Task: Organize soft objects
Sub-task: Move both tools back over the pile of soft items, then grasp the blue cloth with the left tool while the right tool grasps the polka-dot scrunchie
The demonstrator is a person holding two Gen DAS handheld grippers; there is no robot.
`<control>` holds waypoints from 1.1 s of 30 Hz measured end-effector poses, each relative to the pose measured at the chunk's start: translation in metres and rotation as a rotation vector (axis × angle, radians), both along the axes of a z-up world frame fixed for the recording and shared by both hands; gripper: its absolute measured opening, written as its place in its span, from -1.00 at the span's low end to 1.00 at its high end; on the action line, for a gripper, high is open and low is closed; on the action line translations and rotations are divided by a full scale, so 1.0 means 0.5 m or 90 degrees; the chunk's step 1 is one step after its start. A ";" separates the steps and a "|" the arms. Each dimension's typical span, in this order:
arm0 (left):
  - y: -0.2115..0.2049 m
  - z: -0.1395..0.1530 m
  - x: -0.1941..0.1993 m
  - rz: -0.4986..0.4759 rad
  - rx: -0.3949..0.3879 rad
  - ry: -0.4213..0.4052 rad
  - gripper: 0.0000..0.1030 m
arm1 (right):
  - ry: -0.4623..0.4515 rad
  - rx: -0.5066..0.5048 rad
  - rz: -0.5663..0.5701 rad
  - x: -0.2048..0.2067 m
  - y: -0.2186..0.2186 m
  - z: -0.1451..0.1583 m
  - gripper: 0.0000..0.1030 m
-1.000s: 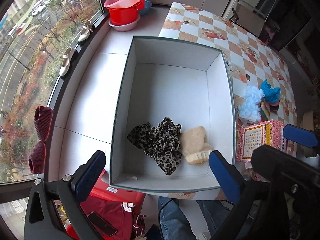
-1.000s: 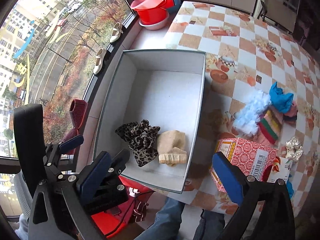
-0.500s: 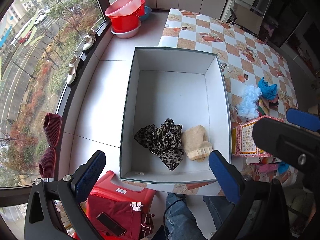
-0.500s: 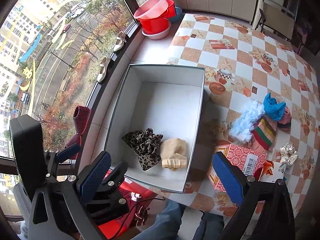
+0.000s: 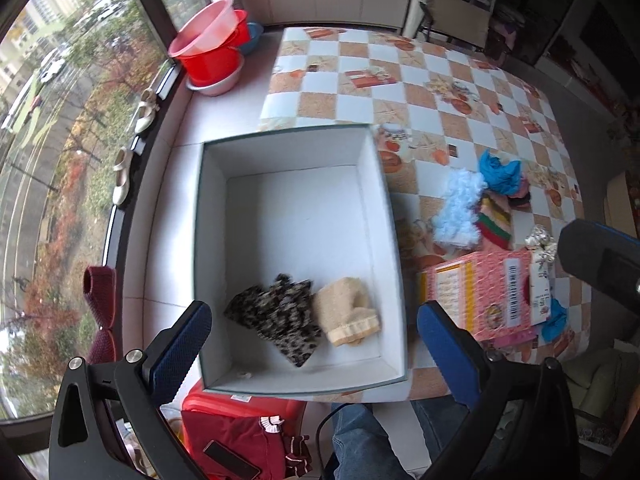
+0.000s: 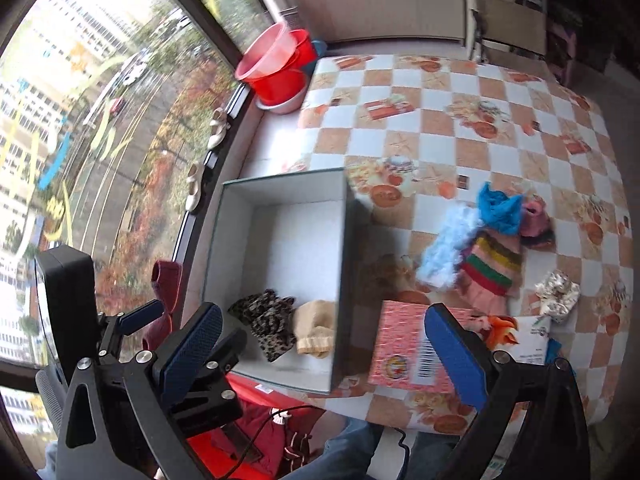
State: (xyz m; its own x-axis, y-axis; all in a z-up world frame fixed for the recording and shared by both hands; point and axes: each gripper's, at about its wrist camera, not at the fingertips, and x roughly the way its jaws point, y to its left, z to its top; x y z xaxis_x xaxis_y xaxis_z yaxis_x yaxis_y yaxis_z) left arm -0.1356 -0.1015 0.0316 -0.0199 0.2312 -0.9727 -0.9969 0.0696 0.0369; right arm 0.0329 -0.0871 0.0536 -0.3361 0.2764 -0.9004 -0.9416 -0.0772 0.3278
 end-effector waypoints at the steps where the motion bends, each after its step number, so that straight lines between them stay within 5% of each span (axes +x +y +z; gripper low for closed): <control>1: 0.008 0.001 0.021 -0.012 -0.002 -0.003 1.00 | 0.001 -0.002 -0.020 0.030 0.001 -0.002 0.98; 12: 0.106 -0.015 0.274 -0.110 -0.050 -0.036 1.00 | 0.010 -0.073 -0.228 0.359 -0.016 -0.087 0.98; 18: 0.175 -0.061 0.405 -0.127 -0.074 -0.027 1.00 | 0.002 -0.124 -0.283 0.493 -0.013 -0.163 0.98; 33: 0.319 -0.309 0.549 -0.111 -0.139 0.144 0.96 | -0.029 -0.199 -0.216 0.555 0.060 -0.385 0.98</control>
State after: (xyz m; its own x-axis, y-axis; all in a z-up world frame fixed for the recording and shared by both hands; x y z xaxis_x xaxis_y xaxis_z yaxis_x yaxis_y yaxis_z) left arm 0.1390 0.0581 -0.1229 -0.2188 0.0377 -0.9750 -0.9377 0.2683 0.2208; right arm 0.3105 -0.0572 -0.1388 -0.2320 0.0765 -0.9697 -0.9103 0.3342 0.2442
